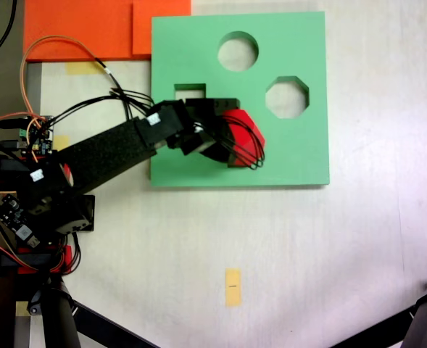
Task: Put the octagonal pillar block into the corresponding hole
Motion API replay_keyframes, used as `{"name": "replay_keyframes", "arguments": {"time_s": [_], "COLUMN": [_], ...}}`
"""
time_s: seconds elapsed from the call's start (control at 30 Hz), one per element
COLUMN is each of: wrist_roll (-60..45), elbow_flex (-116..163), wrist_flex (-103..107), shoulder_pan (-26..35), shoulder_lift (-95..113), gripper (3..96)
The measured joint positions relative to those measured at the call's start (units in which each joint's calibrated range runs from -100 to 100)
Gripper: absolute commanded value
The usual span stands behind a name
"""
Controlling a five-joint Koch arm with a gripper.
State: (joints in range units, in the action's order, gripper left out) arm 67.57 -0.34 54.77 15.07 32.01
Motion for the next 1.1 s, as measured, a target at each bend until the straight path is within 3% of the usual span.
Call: {"name": "replay_keyframes", "arguments": {"time_s": [0.27, 1.1], "wrist_roll": [3.96, 4.98], "elbow_flex": [-2.94, -31.26], "wrist_flex": [-13.31, -15.76], "shoulder_pan": [0.49, 2.34], "shoulder_lift": [-10.81, -43.5], "gripper": [38.5, 39.9]}}
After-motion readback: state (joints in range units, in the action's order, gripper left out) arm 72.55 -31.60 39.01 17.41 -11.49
